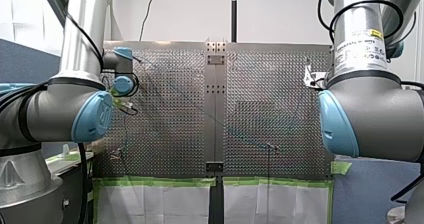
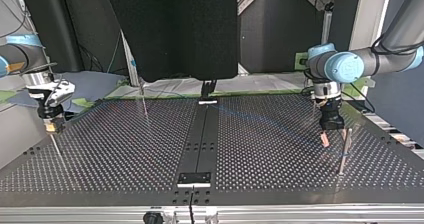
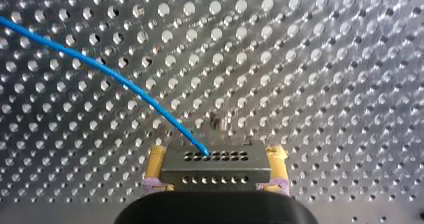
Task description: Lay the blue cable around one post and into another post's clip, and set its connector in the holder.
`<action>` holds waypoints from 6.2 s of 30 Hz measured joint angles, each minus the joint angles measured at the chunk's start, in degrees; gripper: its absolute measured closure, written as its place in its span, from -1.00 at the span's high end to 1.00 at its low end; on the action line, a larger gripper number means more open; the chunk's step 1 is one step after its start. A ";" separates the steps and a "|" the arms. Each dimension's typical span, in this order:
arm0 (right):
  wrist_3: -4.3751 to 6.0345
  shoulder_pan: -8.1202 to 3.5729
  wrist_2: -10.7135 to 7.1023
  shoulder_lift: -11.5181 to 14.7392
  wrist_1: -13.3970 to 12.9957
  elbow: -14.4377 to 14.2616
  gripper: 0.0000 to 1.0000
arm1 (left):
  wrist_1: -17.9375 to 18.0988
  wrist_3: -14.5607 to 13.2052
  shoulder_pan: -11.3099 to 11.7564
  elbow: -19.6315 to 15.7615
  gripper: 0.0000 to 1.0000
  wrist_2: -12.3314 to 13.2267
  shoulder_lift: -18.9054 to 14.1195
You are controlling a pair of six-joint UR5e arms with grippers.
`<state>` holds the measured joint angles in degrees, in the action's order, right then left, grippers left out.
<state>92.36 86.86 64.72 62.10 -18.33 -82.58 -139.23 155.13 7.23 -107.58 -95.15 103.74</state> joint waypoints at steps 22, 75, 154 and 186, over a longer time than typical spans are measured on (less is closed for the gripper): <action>0.71 -0.94 -5.90 -1.70 -2.89 0.36 -0.92 | 0.00 -0.92 -0.48 -0.01 1.00 -0.16 0.01; 1.48 -1.95 -5.23 -2.06 -4.33 0.92 -0.80 | 0.00 -1.33 -1.01 -0.01 1.00 -0.10 0.00; 2.93 -0.71 -3.66 -2.28 -6.47 0.94 0.98 | -11.43 -1.68 -1.69 -0.07 1.00 -1.88 -5.30; 3.16 -0.99 -3.54 -2.30 -6.25 0.93 0.98 | -18.10 -14.32 -2.39 -8.39 1.00 -11.57 -17.67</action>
<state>95.52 85.87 61.18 59.80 -24.57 -81.65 -157.33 140.81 4.84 -115.97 -106.73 86.07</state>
